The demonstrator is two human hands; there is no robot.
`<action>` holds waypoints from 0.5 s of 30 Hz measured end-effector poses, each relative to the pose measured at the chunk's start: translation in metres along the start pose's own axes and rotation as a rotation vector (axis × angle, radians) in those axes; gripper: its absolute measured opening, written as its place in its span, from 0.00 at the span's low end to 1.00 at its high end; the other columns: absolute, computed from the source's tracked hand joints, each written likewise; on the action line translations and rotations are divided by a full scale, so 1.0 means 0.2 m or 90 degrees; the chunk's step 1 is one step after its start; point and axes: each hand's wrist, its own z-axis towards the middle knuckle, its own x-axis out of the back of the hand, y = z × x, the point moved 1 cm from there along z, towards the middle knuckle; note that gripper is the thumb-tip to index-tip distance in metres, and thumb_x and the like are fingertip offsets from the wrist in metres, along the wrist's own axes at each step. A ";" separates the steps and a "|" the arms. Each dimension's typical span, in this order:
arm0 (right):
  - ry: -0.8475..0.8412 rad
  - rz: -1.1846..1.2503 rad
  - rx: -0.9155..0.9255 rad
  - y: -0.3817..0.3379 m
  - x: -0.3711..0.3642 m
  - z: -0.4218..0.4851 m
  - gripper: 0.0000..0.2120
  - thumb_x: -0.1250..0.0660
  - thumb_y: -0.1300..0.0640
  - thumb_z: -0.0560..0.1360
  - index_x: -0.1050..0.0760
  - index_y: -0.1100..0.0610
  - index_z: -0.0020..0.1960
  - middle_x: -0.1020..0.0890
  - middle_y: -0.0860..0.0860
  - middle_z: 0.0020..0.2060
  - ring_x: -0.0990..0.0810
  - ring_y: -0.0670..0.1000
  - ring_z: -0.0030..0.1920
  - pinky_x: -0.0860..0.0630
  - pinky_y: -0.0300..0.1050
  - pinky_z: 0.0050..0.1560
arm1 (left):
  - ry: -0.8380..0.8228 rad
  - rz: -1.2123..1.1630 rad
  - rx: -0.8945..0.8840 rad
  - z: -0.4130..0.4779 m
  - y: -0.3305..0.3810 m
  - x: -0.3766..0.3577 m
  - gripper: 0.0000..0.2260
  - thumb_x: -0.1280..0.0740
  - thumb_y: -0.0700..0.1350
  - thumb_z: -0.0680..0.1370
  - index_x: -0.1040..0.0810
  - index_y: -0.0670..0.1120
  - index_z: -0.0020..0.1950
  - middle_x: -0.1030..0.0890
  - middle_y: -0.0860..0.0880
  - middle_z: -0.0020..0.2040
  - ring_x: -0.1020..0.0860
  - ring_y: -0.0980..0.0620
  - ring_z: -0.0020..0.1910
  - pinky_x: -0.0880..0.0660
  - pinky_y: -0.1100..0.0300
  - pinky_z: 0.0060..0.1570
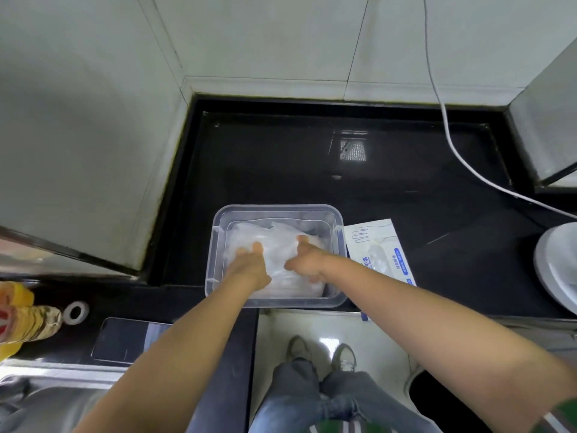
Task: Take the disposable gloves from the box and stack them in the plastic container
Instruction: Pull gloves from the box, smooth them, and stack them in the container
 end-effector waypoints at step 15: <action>0.335 -0.237 0.080 0.58 0.42 -0.31 0.14 0.39 0.60 0.76 0.24 0.53 0.61 0.22 0.54 0.56 0.21 0.57 0.56 0.22 0.49 0.54 | 0.302 -0.099 -0.258 -0.37 0.64 0.14 0.09 0.41 0.45 0.80 0.22 0.46 0.51 0.18 0.45 0.45 0.21 0.43 0.46 0.28 0.56 0.39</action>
